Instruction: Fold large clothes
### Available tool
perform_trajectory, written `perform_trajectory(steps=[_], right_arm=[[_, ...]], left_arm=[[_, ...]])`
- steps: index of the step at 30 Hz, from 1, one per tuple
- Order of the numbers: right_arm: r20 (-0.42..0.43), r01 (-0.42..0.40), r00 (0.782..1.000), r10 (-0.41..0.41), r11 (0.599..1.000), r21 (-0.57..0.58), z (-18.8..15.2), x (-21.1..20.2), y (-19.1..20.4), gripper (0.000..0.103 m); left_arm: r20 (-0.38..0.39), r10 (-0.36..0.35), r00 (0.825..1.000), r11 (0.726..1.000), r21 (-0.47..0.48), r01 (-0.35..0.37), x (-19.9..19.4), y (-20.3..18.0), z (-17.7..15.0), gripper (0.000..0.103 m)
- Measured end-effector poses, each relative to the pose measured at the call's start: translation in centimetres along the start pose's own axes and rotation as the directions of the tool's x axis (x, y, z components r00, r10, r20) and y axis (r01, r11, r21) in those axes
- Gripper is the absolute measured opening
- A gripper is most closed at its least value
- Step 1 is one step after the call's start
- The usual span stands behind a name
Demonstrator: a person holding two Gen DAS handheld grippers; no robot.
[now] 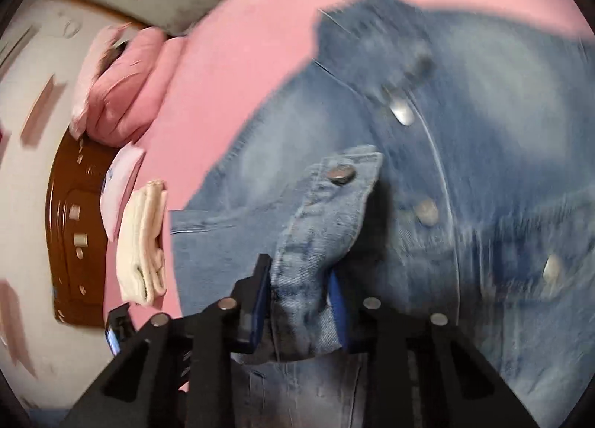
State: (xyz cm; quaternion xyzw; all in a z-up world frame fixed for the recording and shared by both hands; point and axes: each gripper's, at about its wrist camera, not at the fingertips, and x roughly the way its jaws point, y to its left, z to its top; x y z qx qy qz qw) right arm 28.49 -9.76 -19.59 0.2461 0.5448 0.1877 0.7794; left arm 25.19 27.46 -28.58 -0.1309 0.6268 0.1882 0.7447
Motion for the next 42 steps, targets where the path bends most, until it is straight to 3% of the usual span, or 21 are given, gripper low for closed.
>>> perform_trajectory(steps=[3,6,10,12,14,19,20,23,24,25,29,30,31,33,34,35,36,37,39,40,42], right_arm=[[0.078,-0.037,0.996,0.045,0.994,-0.102,1.7,-2.1,2.1,0.02],[0.174,-0.016,0.984,0.045,0.986,-0.164,4.1,-5.0,3.1,0.019],[0.279,0.022,0.96,0.02,0.989,-0.145,6.4,-8.5,2.0,0.019],[0.321,0.082,0.946,-0.041,0.99,-0.118,6.8,-9.7,0.1,0.019],[0.302,0.16,0.944,-0.135,0.985,-0.058,6.7,-9.7,-2.9,0.019],[0.144,0.271,0.947,-0.288,0.954,0.127,4.4,-6.3,-9.7,0.023],[0.118,0.305,0.939,-0.322,0.941,0.144,3.8,-5.5,-10.9,0.025],[0.022,0.456,0.883,-0.468,0.869,0.192,2.2,-3.8,-13.5,0.032],[0.018,0.463,0.879,-0.477,0.86,0.214,1.7,-3.8,-13.8,0.033],[0.029,0.472,0.871,-0.49,0.852,0.229,1.2,-4.0,-14.0,0.033],[0.205,0.531,0.79,-0.577,0.812,0.242,-0.9,-6.2,-10.6,0.033],[0.242,0.51,0.791,-0.562,0.824,0.246,-1.6,-6.5,-9.4,0.033],[0.264,0.457,0.82,-0.508,0.858,0.234,-2.2,-6.3,-8.6,0.033],[0.225,0.31,0.913,-0.34,0.937,0.158,-2.6,-4.4,-7.0,0.033],[0.162,0.222,0.957,-0.239,0.968,0.115,-3.0,-2.6,-6.1,0.029],[0.129,0.168,0.975,-0.18,0.981,0.1,-3.4,-1.5,-5.5,0.01],[0.085,0.071,0.993,-0.079,0.994,0.088,-3.9,0.4,-4.6,0.001],[0.067,0.013,0.998,-0.019,0.996,0.087,-4.1,1.5,-3.9,0.0],[0.002,-0.184,0.983,0.186,0.974,0.13,-4.4,4.7,-3.3,0.0],[-0.036,-0.205,0.976,0.213,0.965,0.163,-4.3,6.2,-3.4,0.0],[-0.097,-0.165,0.978,0.186,0.967,0.195,-4.1,8.1,-4.4,0.0]], left_arm=[[0.009,0.008,1.0,1.0,0.005,-0.008,0.0,0.0,0.5,0.081],[0.02,0.014,1.0,1.0,-0.001,-0.014,-0.2,0.5,1.3,0.081],[0.047,0.009,0.999,1.0,-0.027,-0.008,-0.3,0.8,2.6,0.081],[0.046,-0.009,0.999,0.999,-0.031,0.01,-0.2,1.3,3.1,0.081],[0.046,-0.021,0.999,0.999,-0.031,0.023,0.1,1.5,3.4,0.081],[0.04,-0.02,0.999,0.998,-0.055,0.022,1.2,1.1,2.8,0.081],[0.04,-0.019,0.999,0.997,-0.069,0.022,1.5,1.0,2.3,0.081],[0.03,-0.031,0.999,0.993,-0.115,0.034,1.6,2.3,2.1,0.081],[0.025,-0.036,0.999,0.992,-0.123,0.039,1.6,2.4,2.2,0.081],[0.022,-0.049,0.999,0.991,-0.123,0.051,1.4,2.0,2.3,0.081],[0.009,-0.047,0.999,0.986,-0.162,0.048,-0.3,2.5,0.1,0.076],[0.048,-0.074,0.996,0.98,-0.183,0.081,-1.5,2.8,-0.2,0.067],[0.073,-0.103,0.992,0.975,-0.189,0.115,-2.6,2.4,-0.8,0.062],[0.134,-0.225,0.965,0.953,-0.178,0.247,-4.7,2.2,-1.0,0.053],[0.136,-0.3,0.944,0.934,-0.157,0.32,-5.4,1.6,-0.6,0.046],[0.122,-0.352,0.928,0.921,-0.134,0.366,-5.7,0.8,-0.3,0.042],[0.103,-0.402,0.91,0.906,-0.103,0.412,-5.7,-0.3,0.4,0.03],[0.095,-0.421,0.902,0.9,-0.081,0.429,-5.5,-0.8,0.7,0.018],[0.088,-0.412,0.907,0.908,-0.05,0.417,-5.6,-3.1,1.8,0.012],[0.067,-0.402,0.913,0.912,-0.053,0.406,-5.1,-3.9,2.6,0.012],[-0.017,-0.417,0.909,0.907,-0.075,0.415,-3.4,-5.7,2.4,0.012]])
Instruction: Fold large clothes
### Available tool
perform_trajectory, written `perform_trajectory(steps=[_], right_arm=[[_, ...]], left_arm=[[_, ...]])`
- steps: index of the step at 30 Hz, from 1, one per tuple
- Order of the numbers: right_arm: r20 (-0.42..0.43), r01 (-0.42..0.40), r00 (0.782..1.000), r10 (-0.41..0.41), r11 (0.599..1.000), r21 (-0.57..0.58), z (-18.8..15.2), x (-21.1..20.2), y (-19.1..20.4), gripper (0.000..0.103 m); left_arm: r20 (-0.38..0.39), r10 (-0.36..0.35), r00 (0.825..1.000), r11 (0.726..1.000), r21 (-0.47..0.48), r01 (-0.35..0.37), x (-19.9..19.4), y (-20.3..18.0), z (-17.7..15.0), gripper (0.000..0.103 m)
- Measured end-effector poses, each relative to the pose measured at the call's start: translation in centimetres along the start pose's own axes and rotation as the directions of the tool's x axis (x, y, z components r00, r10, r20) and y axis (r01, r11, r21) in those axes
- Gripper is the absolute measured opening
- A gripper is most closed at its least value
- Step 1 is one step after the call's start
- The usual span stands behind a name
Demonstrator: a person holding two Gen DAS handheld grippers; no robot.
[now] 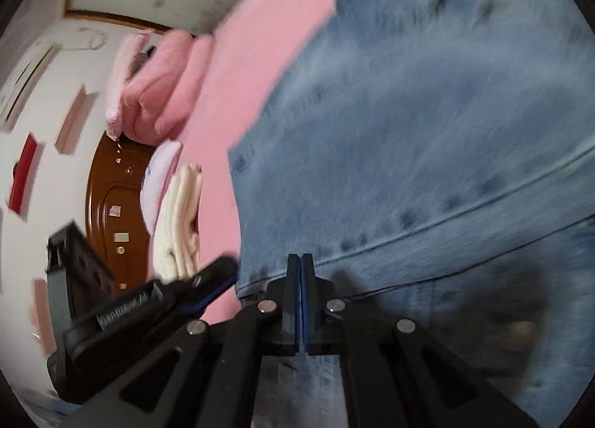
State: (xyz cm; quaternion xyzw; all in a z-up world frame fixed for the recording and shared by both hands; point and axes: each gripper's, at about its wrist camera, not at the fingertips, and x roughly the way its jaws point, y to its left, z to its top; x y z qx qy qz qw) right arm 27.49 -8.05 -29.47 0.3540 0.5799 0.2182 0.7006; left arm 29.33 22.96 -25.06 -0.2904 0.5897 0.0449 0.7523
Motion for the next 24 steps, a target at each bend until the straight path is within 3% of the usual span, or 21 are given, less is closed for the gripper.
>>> perform_trajectory(steps=[2,4,6,8,10,11,12,13,15,16,17,19,20,21,23,24], right_arm=[[-0.007,0.034,0.999,-0.034,0.999,-0.008,1.1,-0.4,-2.0,0.0],[0.068,0.03,0.997,-0.031,0.999,0.013,2.1,-3.0,-4.5,0.0],[0.199,0.069,0.975,-0.095,0.989,0.133,3.3,-8.1,-9.4,0.0],[0.27,0.138,0.943,-0.194,0.968,0.211,3.5,-11.6,-12.6,0.0],[0.348,0.285,0.871,-0.346,0.934,0.215,3.9,-15.3,-13.6,0.0],[0.369,0.419,0.797,-0.478,0.878,0.232,4.0,-16.3,-13.0,0.0],[0.385,0.493,0.742,-0.548,0.836,0.241,4.1,-17.1,-12.6,0.0],[0.411,0.479,0.737,-0.537,0.844,0.242,4.1,-17.8,-12.2,0.0],[0.478,0.39,0.752,-0.453,0.891,0.231,3.6,-18.6,-11.0,0.0],[0.503,0.346,0.768,-0.398,0.917,0.197,3.3,-18.5,-10.0,0.0],[0.507,0.3,0.797,-0.329,0.943,0.141,3.1,-17.7,-8.8,0.0],[0.405,0.175,0.9,-0.162,0.985,0.005,2.7,-13.7,-5.9,0.0],[0.322,0.089,0.944,-0.074,0.995,-0.032,2.4,-11.2,-5.2,0.0],[0.229,-0.003,0.973,0.014,0.999,-0.048,2.0,-8.7,-4.7,0.0],[0.065,-0.121,0.99,0.125,0.991,-0.056,1.7,-3.3,-3.5,0.0],[0.02,-0.13,0.991,0.131,0.99,-0.057,2.0,-1.3,-3.2,0.0]], left_arm=[[-0.065,0.021,0.998,0.999,-0.024,-0.023,1.9,0.9,-0.4,0.012],[-0.061,0.072,0.996,0.996,-0.04,-0.075,3.7,1.7,-0.5,0.005],[-0.037,0.064,0.997,0.994,-0.09,-0.067,3.7,3.7,-0.6,0.001],[-0.019,0.033,0.999,0.99,-0.133,-0.035,3.3,5.2,-0.6,0.001],[-0.017,-0.02,1.0,0.981,-0.192,0.016,3.3,6.3,-0.5,0.001],[-0.01,-0.027,1.0,0.977,-0.212,0.024,3.5,6.6,-0.5,0.001],[-0.003,-0.023,1.0,0.974,-0.226,0.022,3.5,6.7,-0.6,0.001],[0.008,-0.005,1.0,0.974,-0.226,0.006,3.2,6.4,-0.8,0.001],[0.045,0.072,0.996,0.984,-0.167,-0.063,2.1,4.8,-1.2,0.001],[0.089,0.111,0.99,0.99,-0.093,-0.102,1.1,3.3,-1.4,0.002],[0.133,0.121,0.984,0.993,-0.022,-0.119,0.4,1.5,-1.8,0.002],[0.159,0.036,0.987,0.993,0.102,-0.053,-0.4,-1.6,-2.5,0.002],[0.135,-0.025,0.991,0.99,0.139,0.006,-0.4,-2.7,-2.6,0.002],[0.11,-0.068,0.992,0.986,0.158,0.05,-0.1,-3.7,-2.6,0.003],[0.076,-0.101,0.992,0.983,0.164,0.087,1.5,-5.8,-2.2,0.003],[0.063,-0.096,0.993,0.984,0.156,0.086,2.5,-6.3,-1.6,0.003]])
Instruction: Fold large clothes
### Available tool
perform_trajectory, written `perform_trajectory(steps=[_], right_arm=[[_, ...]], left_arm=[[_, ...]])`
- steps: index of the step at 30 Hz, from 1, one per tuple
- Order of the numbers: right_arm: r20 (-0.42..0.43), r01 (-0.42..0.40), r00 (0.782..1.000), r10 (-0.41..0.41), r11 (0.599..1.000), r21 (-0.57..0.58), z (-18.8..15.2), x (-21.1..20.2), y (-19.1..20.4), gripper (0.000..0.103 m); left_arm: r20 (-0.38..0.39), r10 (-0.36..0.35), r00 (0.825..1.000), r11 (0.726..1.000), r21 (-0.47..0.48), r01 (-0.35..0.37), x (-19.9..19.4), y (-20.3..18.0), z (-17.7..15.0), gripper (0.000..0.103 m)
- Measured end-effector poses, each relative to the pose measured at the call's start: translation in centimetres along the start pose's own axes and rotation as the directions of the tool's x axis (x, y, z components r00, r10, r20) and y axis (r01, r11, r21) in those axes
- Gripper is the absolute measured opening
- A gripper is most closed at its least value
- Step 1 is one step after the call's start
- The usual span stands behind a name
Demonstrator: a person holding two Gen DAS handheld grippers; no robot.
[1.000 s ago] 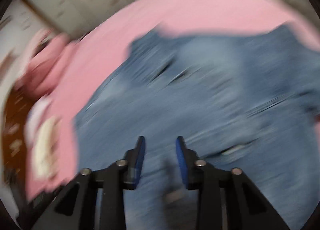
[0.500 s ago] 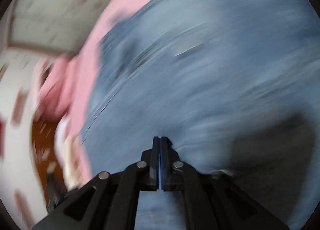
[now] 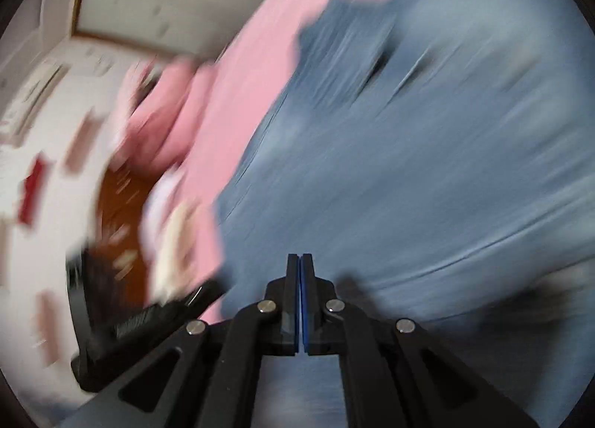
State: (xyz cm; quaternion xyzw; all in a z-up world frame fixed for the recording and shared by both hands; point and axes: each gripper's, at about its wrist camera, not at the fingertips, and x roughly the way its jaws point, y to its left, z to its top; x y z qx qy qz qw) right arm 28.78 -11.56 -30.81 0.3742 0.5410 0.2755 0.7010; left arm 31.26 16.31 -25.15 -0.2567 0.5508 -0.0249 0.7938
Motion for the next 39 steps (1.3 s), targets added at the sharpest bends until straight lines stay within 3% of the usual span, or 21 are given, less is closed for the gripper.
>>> perform_trajectory(steps=[2,4,6,8,10,12,14,15,18,20,22,24,25,27,29,31,34,35,36,37,39], right_arm=[[-0.04,0.015,0.999,-0.015,1.0,0.022,1.5,3.0,-0.5,0.0],[-0.009,-0.011,1.0,0.012,0.999,0.04,4.1,3.6,-1.4,0.0],[0.026,0.026,0.999,-0.026,1.0,-0.013,7.4,2.7,-2.2,0.0],[0.076,0.072,0.995,-0.072,0.997,-0.001,9.9,0.0,-4.1,0.0],[0.167,0.079,0.981,-0.095,0.991,0.104,10.7,-3.9,-7.0,0.0],[0.293,0.257,0.91,-0.294,0.953,0.159,10.5,-8.9,-9.1,0.0],[0.332,0.257,0.895,-0.297,0.953,0.158,10.4,-11.0,-10.2,0.0],[0.325,0.239,0.903,-0.279,0.958,0.16,10.3,-11.3,-10.3,0.0],[0.342,0.377,0.858,-0.384,0.922,0.089,8.9,-11.2,-6.6,0.0],[0.351,0.327,0.886,-0.302,0.945,-0.011,8.1,-10.6,-3.9,0.0],[0.271,0.214,0.945,-0.182,0.972,-0.095,6.2,-7.7,-1.0,0.0],[0.148,0.149,0.981,-0.129,0.979,-0.136,4.1,-4.4,-0.1,0.0],[0.084,0.139,0.988,-0.128,0.978,-0.156,3.0,-2.1,0.5,0.0],[-0.001,0.188,0.982,-0.191,0.967,-0.173,1.6,1.2,0.9,0.0],[-0.009,0.211,0.977,-0.215,0.965,-0.155,1.6,1.9,0.2,0.0],[0.007,0.223,0.975,-0.224,0.967,-0.119,2.1,0.7,-0.6,0.0],[0.099,0.333,0.94,-0.327,0.941,-0.057,4.0,-3.8,-3.1,0.0],[0.126,0.396,0.911,-0.392,0.918,-0.007,4.3,-6.2,-5.0,0.0],[0.145,0.477,0.867,-0.476,0.878,0.036,4.6,-8.0,-5.9,0.0],[0.171,0.498,0.847,-0.503,0.864,0.074,4.8,-10.3,-7.3,0.0],[0.16,0.464,0.867,-0.473,0.881,0.089,5.1,-11.9,-8.2,0.0]], left_arm=[[-0.004,-0.011,1.0,1.0,-0.029,0.011,1.4,0.7,1.4,0.003],[-0.003,-0.023,1.0,0.998,-0.052,0.023,3.5,1.7,3.8,0.003],[0.013,0.001,1.0,0.999,-0.043,-0.001,4.8,2.7,6.0,0.002],[0.056,0.109,0.992,0.994,-0.003,-0.109,5.6,3.8,8.2,0.002],[0.111,0.223,0.969,0.974,0.017,-0.226,5.1,5.0,9.2,0.002],[0.108,0.208,0.972,0.977,0.015,-0.211,5.0,6.2,9.7,0.002],[0.121,0.219,0.968,0.975,0.022,-0.223,4.8,6.9,9.7,0.002],[0.125,0.22,0.967,0.974,0.022,-0.225,4.6,7.1,9.6,0.001],[0.107,0.275,0.956,0.961,-0.008,-0.276,3.6,6.7,9.4,0.002],[0.11,0.23,0.967,0.972,0.019,-0.234,2.3,5.1,8.2,0.008],[0.102,0.115,0.988,0.992,0.046,-0.121,1.1,3.7,6.7,0.01],[0.042,0.003,0.999,0.999,0.051,-0.005,1.1,2.4,5.3,0.012],[0.006,-0.032,0.999,0.999,0.031,0.032,1.5,2.0,4.4,0.012],[-0.072,-0.044,0.996,0.999,-0.017,0.042,2.9,1.9,2.6,0.012],[-0.131,0.029,0.991,0.999,-0.027,-0.033,4.0,2.6,1.6,0.01],[-0.12,0.04,0.992,0.999,-0.006,-0.041,3.3,3.2,1.3,0.009],[-0.081,0.203,0.976,0.979,0.032,-0.201,2.3,5.0,1.0,0.009],[-0.089,0.226,0.97,0.974,0.032,-0.224,2.0,5.8,1.2,0.009],[-0.098,0.232,0.968,0.973,0.017,-0.231,1.8,6.9,1.2,0.007],[-0.102,0.225,0.969,0.974,-0.013,-0.228,1.2,8.4,1.1,0.005],[-0.091,0.249,0.964,0.967,-0.037,-0.253,0.3,9.7,1.0,0.005]])
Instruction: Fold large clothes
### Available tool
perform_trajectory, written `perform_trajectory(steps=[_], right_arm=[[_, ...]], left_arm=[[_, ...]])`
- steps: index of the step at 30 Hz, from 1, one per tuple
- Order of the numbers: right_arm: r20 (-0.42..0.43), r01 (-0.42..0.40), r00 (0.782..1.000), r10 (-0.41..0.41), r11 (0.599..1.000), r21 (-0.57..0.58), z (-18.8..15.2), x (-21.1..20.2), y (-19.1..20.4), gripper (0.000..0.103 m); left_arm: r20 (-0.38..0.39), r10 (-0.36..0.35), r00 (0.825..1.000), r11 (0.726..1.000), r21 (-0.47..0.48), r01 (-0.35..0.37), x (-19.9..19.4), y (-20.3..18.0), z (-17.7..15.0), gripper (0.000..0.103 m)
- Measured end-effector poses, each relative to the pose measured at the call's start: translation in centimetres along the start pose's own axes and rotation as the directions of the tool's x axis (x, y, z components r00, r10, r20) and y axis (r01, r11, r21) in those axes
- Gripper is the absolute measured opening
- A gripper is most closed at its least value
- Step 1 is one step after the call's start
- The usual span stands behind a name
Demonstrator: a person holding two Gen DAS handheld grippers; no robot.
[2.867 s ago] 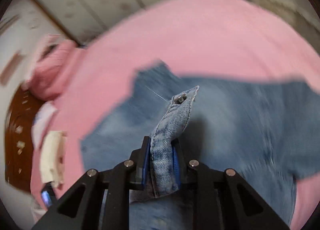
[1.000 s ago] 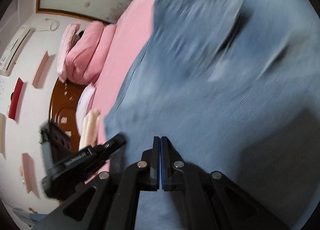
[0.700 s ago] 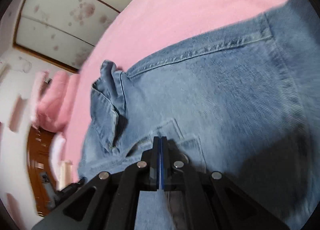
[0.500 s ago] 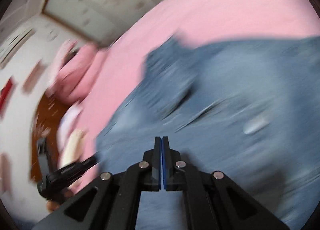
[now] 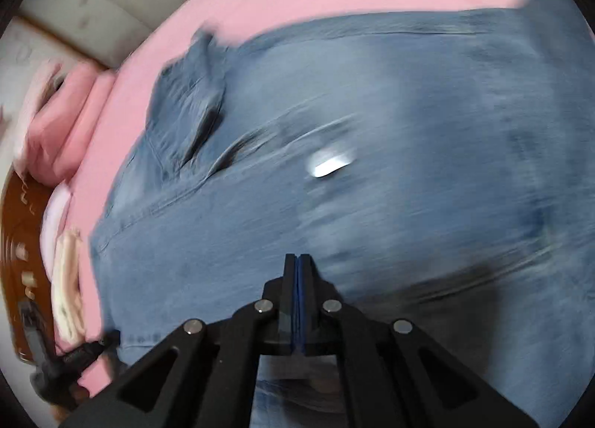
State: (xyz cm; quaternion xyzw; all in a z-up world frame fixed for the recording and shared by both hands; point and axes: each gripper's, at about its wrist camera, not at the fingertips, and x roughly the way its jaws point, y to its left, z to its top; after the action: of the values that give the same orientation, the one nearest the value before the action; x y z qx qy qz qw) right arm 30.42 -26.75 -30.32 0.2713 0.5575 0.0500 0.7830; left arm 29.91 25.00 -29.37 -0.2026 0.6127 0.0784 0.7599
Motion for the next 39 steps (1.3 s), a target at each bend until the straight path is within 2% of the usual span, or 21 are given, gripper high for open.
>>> perform_trajectory(steps=[1,3,4,6,9,15,16,21,23,26,29,32,33,35,36,37,38,39], right_arm=[[-0.017,0.009,1.0,-0.009,0.999,-0.036,0.0,0.2,0.3,0.0],[-0.01,0.094,0.995,-0.096,0.983,-0.156,-0.2,0.7,1.9,0.0],[-0.006,0.128,0.991,-0.131,0.975,-0.182,-0.4,1.1,2.5,0.0],[-0.003,0.159,0.987,-0.161,0.974,-0.164,-0.2,2.1,3.3,0.0],[0.0,0.144,0.989,-0.145,0.986,-0.08,-0.1,3.1,2.7,0.0],[0.002,0.068,0.998,-0.068,0.996,-0.054,-0.2,2.3,0.7,0.0],[-0.001,0.056,0.998,-0.056,0.996,-0.063,-0.1,2.3,0.8,0.0],[0.003,0.003,1.0,-0.002,0.996,-0.09,-0.3,1.4,0.4,0.0],[0.023,-0.004,1.0,0.005,0.997,-0.079,-1.0,0.6,-0.3,0.0],[0.07,0.006,0.998,-0.001,0.998,-0.061,-1.9,0.0,-0.5,0.0],[0.1,0.038,0.994,-0.033,0.998,-0.044,-2.4,-0.2,0.0,0.0],[0.102,0.109,0.99,-0.101,0.991,-0.074,-2.7,-1.0,1.6,0.003],[0.105,0.115,0.989,-0.105,0.989,-0.091,-3.1,-1.6,2.4,0.004],[0.125,0.102,0.988,-0.087,0.988,-0.119,-4.1,-2.9,3.5,0.01],[0.147,0.107,0.985,-0.087,0.985,-0.137,-5.2,-4.1,4.3,0.016],[0.157,0.127,0.982,-0.104,0.982,-0.142,-6.0,-4.9,4.9,0.042],[0.164,0.158,0.977,-0.135,0.978,-0.136,-6.8,-5.6,5.4,0.081],[0.172,0.188,0.971,-0.165,0.974,-0.127,-7.7,-6.3,5.9,0.095]], left_arm=[[0.011,0.001,1.0,1.0,0.002,-0.001,-0.4,0.9,-0.3,0.005],[0.013,-0.011,1.0,1.0,0.003,0.011,-0.4,1.7,-0.7,0.005],[0.011,-0.008,1.0,1.0,0.0,0.008,-0.2,2.0,-0.7,0.005],[0.006,0.01,1.0,1.0,-0.004,-0.01,0.4,1.6,-0.8,0.005],[-0.002,0.056,0.998,0.998,0.013,-0.056,0.7,0.3,-0.8,0.005],[0.029,0.072,0.997,0.995,0.06,-0.074,1.6,-1.0,-1.3,0.004],[0.033,0.067,0.997,0.996,0.063,-0.069,2.0,-1.8,-1.3,0.003],[0.083,-0.021,0.996,0.998,0.064,0.016,2.2,-0.3,-2.0,0.002],[0.093,-0.06,0.994,0.998,0.04,0.056,1.7,1.7,-2.6,0.002],[0.102,-0.087,0.991,0.996,0.032,0.084,1.6,2.4,-3.1,0.002],[0.125,-0.047,0.991,0.996,0.076,0.037,0.9,1.7,-3.3,0.003],[0.187,0.051,0.981,0.985,0.155,-0.081,-0.2,-0.2,-4.2,0.006],[0.198,0.068,0.978,0.981,0.166,-0.101,-0.9,-0.6,-4.5,0.015],[0.208,0.068,0.976,0.978,0.182,-0.107,-2.5,-1.3,-5.1,0.051],[0.22,0.067,0.973,0.977,0.185,-0.109,-3.3,-1.5,-5.3,0.09],[0.24,0.062,0.969,0.976,0.19,-0.109,-4.5,-1.7,-5.7,0.102],[0.266,0.05,0.963,0.974,0.201,-0.106,-5.7,-1.9,-6.2,0.102],[0.266,0.042,0.963,0.97,0.221,-0.103,-6.5,-2.2,-6.5,0.102]])
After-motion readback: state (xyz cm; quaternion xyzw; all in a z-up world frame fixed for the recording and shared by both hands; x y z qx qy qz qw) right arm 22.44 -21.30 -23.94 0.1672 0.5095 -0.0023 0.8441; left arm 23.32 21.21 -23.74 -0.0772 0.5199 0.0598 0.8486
